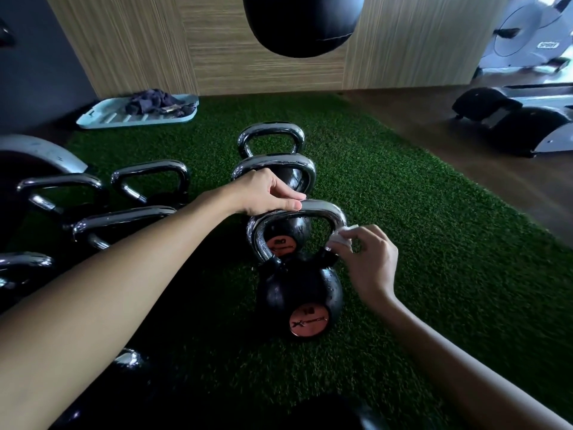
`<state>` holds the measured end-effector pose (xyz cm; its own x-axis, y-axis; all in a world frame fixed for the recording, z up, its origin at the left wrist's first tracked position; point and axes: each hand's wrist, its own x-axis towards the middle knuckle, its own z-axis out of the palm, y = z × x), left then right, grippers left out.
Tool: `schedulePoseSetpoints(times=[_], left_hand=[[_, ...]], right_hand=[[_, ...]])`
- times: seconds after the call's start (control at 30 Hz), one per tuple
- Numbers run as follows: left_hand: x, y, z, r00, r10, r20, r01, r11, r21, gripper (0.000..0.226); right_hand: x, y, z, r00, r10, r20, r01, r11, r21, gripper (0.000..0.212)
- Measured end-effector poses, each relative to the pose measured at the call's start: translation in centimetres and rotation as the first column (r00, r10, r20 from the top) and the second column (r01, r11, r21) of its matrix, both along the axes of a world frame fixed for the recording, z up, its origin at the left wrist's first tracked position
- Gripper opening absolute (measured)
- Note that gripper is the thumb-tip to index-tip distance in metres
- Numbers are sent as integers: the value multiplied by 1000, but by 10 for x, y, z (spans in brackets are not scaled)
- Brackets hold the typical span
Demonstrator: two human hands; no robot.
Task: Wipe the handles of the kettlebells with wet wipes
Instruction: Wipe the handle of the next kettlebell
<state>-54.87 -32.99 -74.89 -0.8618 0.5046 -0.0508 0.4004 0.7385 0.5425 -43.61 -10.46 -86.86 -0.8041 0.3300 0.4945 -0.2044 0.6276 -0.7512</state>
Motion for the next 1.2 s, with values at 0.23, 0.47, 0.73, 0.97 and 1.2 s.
schedulePoseSetpoints(times=[0.23,0.47,0.73,0.97,1.2], left_hand=[[1,1,-5,1000,7,-20,-7,1000,9,33],[21,0,2,998,2,-70,-4,999,-32,34],[99,-4,-3,932,77,-354,-98,994,-41,32],[138,-5,-34,838,98,-537,-135,990,-30,45],[177,7,-20,930,189,-316,-37,902,430,73]], right_hand=[[9,-2,-5,1000,1,13,0,1000,-15,16],[0,0,36,999,35,-6,-35,998,52,22],[39,9,81,959,274,79,-256,949,-183,25],[70,12,103,791,583,186,-500,791,-352,31],[77,6,105,830,539,145,-389,744,-543,48]])
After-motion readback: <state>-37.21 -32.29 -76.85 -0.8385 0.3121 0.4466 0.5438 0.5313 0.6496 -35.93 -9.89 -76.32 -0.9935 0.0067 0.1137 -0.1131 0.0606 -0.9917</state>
